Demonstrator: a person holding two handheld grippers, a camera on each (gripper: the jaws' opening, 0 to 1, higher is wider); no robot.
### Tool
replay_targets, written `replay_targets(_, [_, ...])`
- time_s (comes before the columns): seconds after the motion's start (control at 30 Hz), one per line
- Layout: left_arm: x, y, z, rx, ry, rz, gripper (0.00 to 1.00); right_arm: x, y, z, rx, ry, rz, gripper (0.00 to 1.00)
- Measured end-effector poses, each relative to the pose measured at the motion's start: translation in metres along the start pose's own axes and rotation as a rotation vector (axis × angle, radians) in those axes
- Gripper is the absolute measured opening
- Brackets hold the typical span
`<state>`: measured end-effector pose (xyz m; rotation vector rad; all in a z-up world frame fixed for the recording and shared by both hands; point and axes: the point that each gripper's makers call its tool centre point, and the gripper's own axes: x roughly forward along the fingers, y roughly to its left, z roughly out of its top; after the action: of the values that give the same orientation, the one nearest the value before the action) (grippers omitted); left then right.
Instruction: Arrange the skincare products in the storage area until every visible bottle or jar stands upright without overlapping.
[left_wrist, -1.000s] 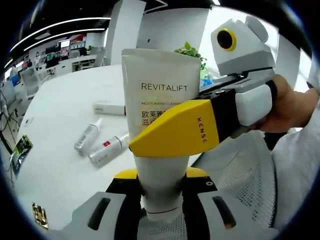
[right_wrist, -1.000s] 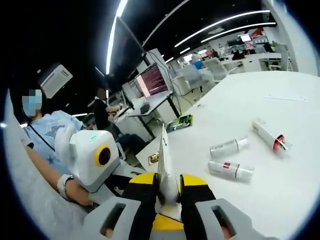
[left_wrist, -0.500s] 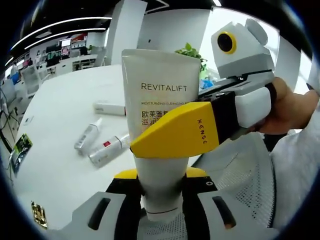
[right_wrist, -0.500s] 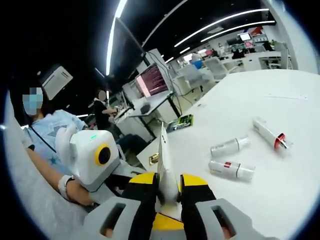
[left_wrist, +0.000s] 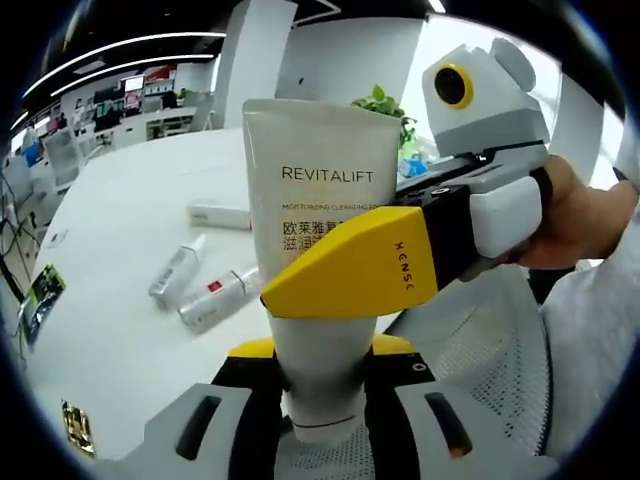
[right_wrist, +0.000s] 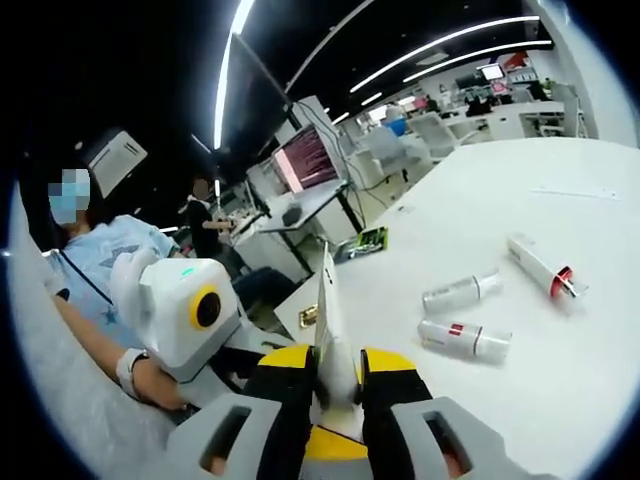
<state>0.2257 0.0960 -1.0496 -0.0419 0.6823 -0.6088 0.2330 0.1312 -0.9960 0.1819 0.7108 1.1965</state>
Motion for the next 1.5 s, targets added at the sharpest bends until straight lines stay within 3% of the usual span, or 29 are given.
replay_targets(0.37, [0.0007,0.0001,0.0004,-0.005,0.000,0.000,0.25,-0.0005,-0.0028,0.0002,0.002,-0.005,0.000,0.16])
replay_targets(0.47, [0.0009,-0.0006,-0.0002,-0.010,0.003,-0.003,0.25,0.0001,0.0015,-0.0008,0.003,0.001,0.028,0.12])
replay_targets(0.57, [0.0011,-0.0029,0.0007,-0.008,-0.002,-0.013,0.26,-0.0023,0.0023,0.0009,-0.071,-0.005,0.025,0.09])
replay_targets(1.5, [0.0040,-0.0069,0.0037,0.014,-0.019,-0.025,0.29,-0.0067,-0.0010,0.0004,-0.039,-0.004,0.056,0.05])
